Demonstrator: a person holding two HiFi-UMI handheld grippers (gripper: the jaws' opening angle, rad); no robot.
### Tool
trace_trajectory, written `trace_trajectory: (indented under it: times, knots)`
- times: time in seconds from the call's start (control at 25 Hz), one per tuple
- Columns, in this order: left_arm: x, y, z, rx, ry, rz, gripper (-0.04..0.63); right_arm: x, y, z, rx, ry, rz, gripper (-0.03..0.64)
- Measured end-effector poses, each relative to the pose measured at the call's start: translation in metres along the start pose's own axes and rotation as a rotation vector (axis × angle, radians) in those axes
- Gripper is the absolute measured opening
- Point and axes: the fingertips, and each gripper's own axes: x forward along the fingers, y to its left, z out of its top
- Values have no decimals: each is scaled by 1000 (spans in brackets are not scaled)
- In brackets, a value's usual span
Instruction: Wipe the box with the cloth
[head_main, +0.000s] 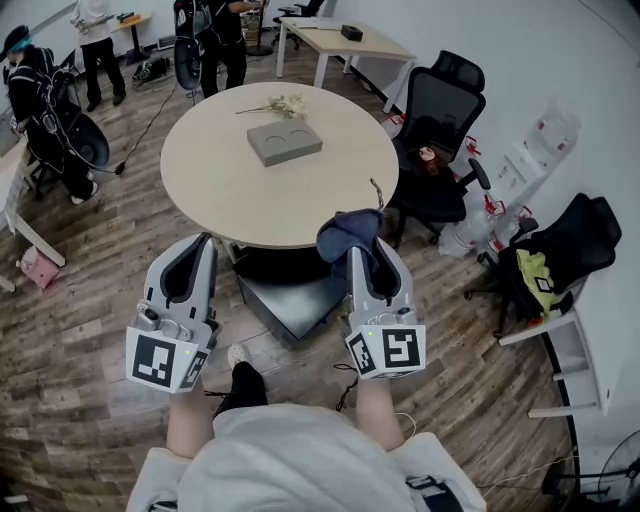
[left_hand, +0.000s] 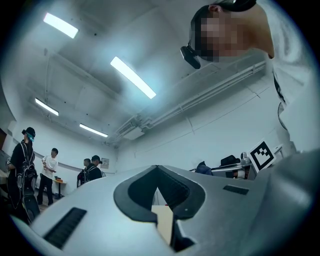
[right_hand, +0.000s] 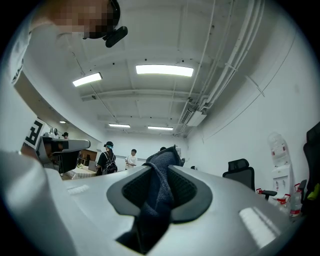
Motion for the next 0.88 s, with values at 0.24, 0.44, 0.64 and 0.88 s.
trace_trajectory:
  times: [0.24,0.44,0.64,0.88]
  knots:
    - [34,62,-15,-19,-17,-9,3,64,10,-10,-10,-13,-21,101]
    - [64,108,-29,-37,-28,-34,3,110,16,-22,-14,-14,-51,101]
    - [85,140,-41,-39,-29,-68,3,145,21,-35,-7,-11,-83,101]
    - [101,178,-57,-46,-24,-102,3,184,36,-50,-5,-13,-103,103]
